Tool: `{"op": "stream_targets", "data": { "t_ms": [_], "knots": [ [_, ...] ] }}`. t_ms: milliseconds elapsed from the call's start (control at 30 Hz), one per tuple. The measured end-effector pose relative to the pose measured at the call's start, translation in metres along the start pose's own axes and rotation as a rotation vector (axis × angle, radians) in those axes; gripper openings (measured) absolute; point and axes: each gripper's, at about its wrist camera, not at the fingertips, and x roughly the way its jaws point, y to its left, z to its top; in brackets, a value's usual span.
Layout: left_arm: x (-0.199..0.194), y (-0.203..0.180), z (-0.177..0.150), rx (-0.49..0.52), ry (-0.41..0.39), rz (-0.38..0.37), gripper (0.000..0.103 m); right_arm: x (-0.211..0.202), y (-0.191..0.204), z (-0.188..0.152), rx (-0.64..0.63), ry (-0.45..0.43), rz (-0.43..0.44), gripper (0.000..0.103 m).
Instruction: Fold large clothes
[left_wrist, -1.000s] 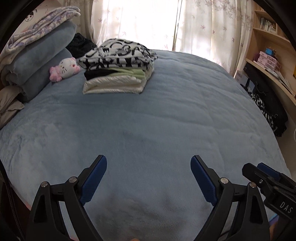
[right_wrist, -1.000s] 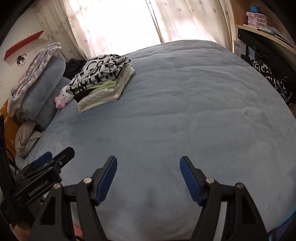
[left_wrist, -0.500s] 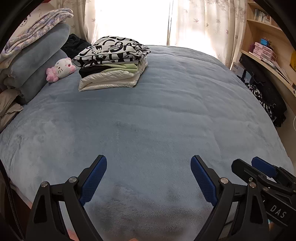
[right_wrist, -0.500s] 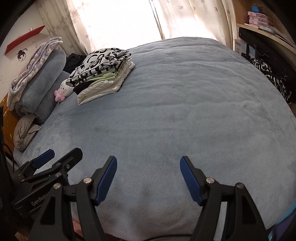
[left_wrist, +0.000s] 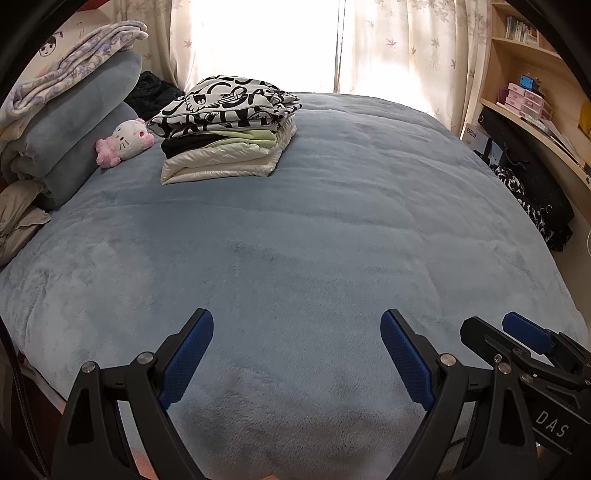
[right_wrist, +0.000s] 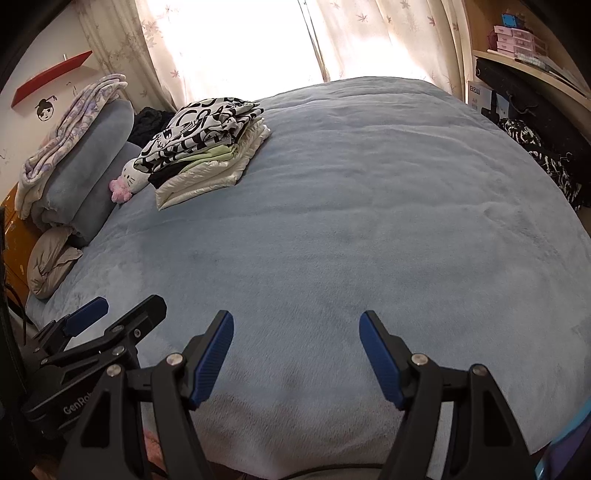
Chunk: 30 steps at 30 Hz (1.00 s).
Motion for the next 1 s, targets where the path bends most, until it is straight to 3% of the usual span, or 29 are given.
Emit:
{"op": "stream_targets", "data": {
  "t_ms": [1000],
  "knots": [
    [-0.0035, 0.0005, -0.0016, -0.005, -0.005, 0.005, 0.091, -0.0025, 0.0033, -0.0034, -0.001, 0.006, -0.003, 0.071]
  ]
}}
